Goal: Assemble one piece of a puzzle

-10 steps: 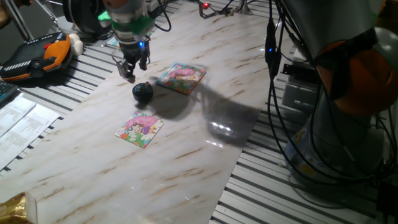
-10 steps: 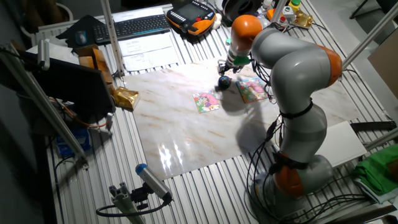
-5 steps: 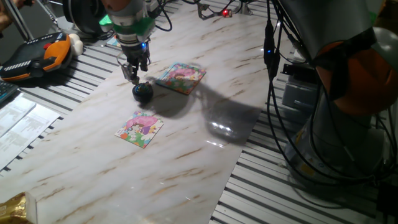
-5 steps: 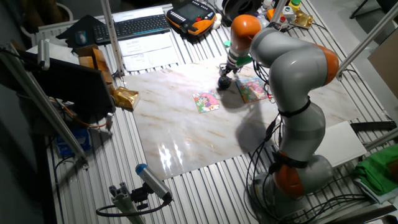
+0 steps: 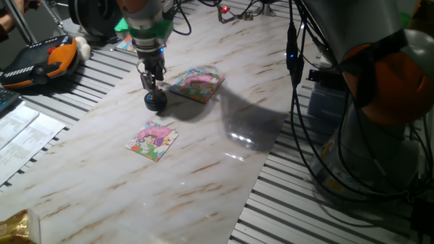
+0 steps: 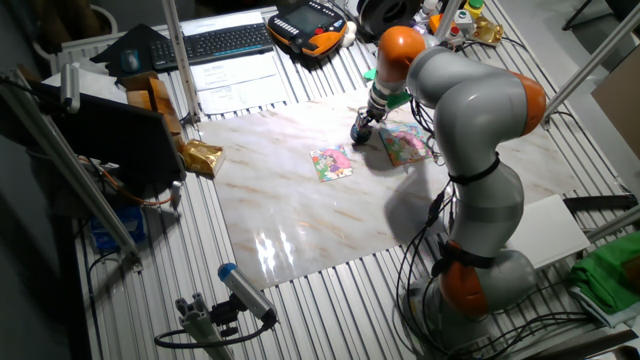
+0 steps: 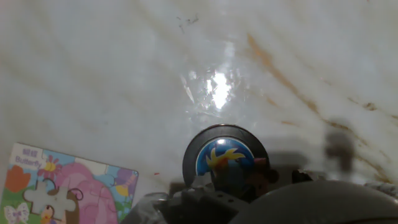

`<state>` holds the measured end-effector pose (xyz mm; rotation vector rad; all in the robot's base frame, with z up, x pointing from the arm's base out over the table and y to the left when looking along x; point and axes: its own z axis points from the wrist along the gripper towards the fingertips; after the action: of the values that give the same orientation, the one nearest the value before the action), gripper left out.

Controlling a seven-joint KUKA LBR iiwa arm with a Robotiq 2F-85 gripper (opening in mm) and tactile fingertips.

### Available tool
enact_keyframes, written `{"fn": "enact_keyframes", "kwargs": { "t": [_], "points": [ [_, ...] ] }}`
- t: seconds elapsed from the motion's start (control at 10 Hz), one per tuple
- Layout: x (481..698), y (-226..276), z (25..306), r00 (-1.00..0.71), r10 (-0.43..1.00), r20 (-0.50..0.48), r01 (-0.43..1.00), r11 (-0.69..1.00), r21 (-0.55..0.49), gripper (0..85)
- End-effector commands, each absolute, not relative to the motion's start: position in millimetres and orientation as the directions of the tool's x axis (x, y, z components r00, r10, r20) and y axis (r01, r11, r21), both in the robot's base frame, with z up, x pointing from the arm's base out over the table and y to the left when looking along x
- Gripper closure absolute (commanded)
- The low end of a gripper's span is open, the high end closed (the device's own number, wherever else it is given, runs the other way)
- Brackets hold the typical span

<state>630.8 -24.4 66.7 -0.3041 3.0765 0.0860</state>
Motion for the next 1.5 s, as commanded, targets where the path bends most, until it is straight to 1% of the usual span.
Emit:
{"fn": "enact_keyframes", "kwargs": {
  "t": [0.0,1.1,1.4],
  "points": [
    [630,-24,66,-0.983,-0.179,-0.05,-0.182,0.981,0.059,18.3],
    [632,-25,46,-0.981,-0.185,-0.056,-0.188,0.98,0.063,18.0],
    [633,-25,45,-0.982,-0.181,-0.058,-0.185,0.981,0.066,18.0]
  ]
}}
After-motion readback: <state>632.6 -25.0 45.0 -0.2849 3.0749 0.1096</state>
